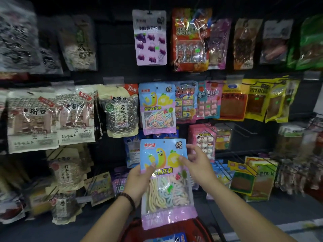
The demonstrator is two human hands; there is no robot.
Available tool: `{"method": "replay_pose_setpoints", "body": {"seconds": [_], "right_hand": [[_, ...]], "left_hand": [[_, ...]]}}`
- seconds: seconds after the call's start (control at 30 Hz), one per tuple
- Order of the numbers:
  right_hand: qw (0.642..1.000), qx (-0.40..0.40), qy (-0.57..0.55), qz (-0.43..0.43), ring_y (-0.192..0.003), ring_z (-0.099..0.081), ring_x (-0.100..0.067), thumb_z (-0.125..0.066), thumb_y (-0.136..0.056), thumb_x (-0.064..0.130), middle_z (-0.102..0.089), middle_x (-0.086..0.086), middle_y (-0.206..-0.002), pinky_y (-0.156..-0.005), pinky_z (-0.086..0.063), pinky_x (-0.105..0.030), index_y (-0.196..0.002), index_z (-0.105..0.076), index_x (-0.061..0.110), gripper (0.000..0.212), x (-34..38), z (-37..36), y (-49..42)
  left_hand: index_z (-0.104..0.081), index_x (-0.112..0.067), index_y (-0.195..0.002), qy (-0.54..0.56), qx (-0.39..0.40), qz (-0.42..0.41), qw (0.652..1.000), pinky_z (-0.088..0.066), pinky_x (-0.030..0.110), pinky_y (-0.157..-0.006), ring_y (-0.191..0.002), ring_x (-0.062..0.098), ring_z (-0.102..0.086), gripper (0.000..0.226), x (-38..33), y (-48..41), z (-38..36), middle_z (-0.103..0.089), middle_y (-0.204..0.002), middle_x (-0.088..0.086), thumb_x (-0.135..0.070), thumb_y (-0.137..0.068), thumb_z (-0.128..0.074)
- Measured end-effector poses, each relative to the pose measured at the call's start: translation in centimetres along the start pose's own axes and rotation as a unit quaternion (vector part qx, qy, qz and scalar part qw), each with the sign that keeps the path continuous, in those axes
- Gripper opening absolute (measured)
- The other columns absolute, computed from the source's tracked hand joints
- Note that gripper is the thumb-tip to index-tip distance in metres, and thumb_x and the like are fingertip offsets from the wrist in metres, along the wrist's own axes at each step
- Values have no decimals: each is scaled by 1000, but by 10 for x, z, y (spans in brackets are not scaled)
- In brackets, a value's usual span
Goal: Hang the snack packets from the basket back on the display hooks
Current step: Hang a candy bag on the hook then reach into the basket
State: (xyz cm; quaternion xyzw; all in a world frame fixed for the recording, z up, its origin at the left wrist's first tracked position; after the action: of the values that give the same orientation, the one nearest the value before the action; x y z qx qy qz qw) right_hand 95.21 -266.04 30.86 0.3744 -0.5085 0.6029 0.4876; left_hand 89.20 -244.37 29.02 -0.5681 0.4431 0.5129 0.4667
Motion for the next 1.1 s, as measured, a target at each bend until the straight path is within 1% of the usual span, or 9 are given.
{"method": "replay_pose_setpoints", "body": {"seconds": [0.17, 0.33, 0.43, 0.63, 0.73, 0.83, 0.93, 1.0, 1.1], "right_hand": [[998, 42, -3, 56, -92, -77, -24, -82, -92, 30, -78, -10, -107, -80, -64, -34, -157, -36, 53, 83, 16, -4, -20], [994, 28, -67, 84, -106, -75, -14, -73, -98, 10, -72, 0, -131, -88, -63, -31, -160, -31, 48, 84, 41, -8, -48], [992, 20, -65, 108, -110, -72, -12, -66, -103, 9, -62, 9, -140, -78, -59, -19, -163, -30, 41, 77, 60, -11, -70], [986, 10, -49, 160, -150, -44, -18, -65, -103, 8, -25, 17, -171, -106, -48, -14, -163, -29, 41, 77, 88, -20, -123], [985, 4, -49, 164, -110, -67, 0, -64, -104, 9, -27, 10, -171, -82, -52, -9, -163, -30, 41, 76, 96, -25, -148], [986, -11, -35, 162, -67, -63, 12, -61, -105, 5, -27, 3, -173, -59, -51, -10, -165, -28, 35, 75, 100, -28, -172], [985, -28, -20, 170, -85, -66, -1, -62, -105, 9, -36, 4, -168, -59, -52, -11, -164, -28, 38, 74, 99, -27, -189], [985, -35, -16, 167, -68, -53, 3, -62, -105, 10, -56, 10, -134, -54, -49, -12, -165, -28, 36, 74, 98, -28, -197], [987, -38, -5, 158, -49, -39, -3, -62, -105, 9, -35, 23, -90, -49, -45, -18, -164, -28, 39, 74, 93, -29, -207]], "left_hand": [[-73, -15, -116, 21, 4, 4, 1000, -55, 58, -98, -102, 32, -76, 26, -37, -20, 3, -79, -109, 9, -33, -98, -67], [-67, -20, -123, -27, -6, -79, 996, -59, 44, -92, -98, 19, -77, 29, -77, -54, 3, -79, -109, 1, -33, -97, -68], [-41, -28, -137, -74, -68, -133, 986, -59, 44, -91, -101, 14, -73, 63, -93, -78, 7, -73, -115, -5, -30, -88, -80], [-24, -67, -143, -200, -41, -228, 952, -57, 21, -82, -117, 5, -57, 106, -105, -111, 3, -43, -140, -17, -15, -75, -87], [-27, -59, -149, -222, -37, -221, 949, -50, 7, -67, -98, -8, -48, 106, -113, -127, -3, -34, -128, -13, -11, -76, -87], [-30, -55, -151, -234, -36, -230, 944, -40, -5, -65, -94, -14, -41, 105, -120, -145, -5, -34, -129, -7, -12, -75, -89], [-31, -56, -149, -244, -27, -233, 941, -41, -4, -63, -92, -13, -43, 104, -125, -158, -6, -33, -128, -7, -13, -74, -90], [-32, -56, -150, -237, -24, -237, 942, -46, 0, -62, -92, -11, -46, 105, -126, -166, -5, -35, -127, -7, -12, -74, -90], [-35, -55, -149, -228, -19, -233, 945, -48, 2, -59, -91, -7, -48, 106, -125, -173, -6, -36, -127, -7, -7, -73, -90]]}}
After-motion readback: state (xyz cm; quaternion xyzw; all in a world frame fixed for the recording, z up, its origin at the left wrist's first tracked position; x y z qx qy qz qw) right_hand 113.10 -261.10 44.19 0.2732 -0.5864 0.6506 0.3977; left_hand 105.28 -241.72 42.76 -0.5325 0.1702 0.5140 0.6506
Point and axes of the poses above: each hand's wrist, its own y-axis away from the middle knuckle, its own z-axis out of the back of the hand, x = y × z, the point moved 3 cm from there along -y, towards the middle knuckle
